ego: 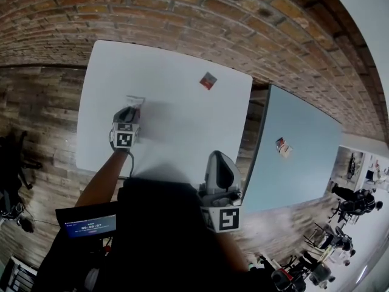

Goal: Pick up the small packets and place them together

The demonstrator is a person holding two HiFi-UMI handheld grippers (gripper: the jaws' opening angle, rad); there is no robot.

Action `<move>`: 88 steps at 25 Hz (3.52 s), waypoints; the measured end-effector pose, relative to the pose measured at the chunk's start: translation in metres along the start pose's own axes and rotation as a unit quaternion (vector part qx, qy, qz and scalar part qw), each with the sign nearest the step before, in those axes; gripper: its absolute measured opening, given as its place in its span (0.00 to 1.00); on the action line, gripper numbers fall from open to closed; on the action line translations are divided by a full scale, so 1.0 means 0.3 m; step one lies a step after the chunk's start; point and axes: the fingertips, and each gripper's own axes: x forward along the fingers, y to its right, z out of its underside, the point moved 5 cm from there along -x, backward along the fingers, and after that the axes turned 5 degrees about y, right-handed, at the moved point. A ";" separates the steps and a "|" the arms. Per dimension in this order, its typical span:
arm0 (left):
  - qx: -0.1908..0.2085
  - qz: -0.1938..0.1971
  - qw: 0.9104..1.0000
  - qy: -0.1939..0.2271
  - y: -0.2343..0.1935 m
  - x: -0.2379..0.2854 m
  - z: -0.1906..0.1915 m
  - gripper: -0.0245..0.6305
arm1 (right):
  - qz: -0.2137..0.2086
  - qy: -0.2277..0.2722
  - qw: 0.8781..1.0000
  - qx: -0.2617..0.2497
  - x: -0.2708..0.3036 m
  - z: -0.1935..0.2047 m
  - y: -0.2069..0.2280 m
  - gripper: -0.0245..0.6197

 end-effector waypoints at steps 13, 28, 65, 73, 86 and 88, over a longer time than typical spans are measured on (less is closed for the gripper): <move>0.004 -0.004 1.000 0.023 0.022 -0.030 -0.005 0.22 | 0.014 -0.001 1.000 -0.003 -0.048 0.006 0.047 0.04; -0.017 0.021 0.987 0.161 0.154 -0.340 -0.125 0.04 | -0.022 0.014 1.000 0.016 -0.001 0.033 0.029 0.04; -0.091 -0.056 0.954 0.279 0.260 -0.783 -0.220 0.04 | 0.044 -0.269 0.962 -0.021 0.741 0.933 0.652 0.18; -0.096 -0.066 0.957 0.267 0.216 -0.784 -0.207 0.04 | 0.055 -0.320 0.946 0.006 0.777 1.002 0.660 0.22; -0.110 -0.048 0.957 0.262 0.214 -0.773 -0.224 0.04 | 0.036 -0.343 0.939 -0.006 0.813 1.030 0.655 0.20; -0.113 -0.046 0.958 0.261 0.217 -0.773 -0.215 0.04 | 0.028 -0.344 0.939 -0.007 0.795 1.034 0.644 0.20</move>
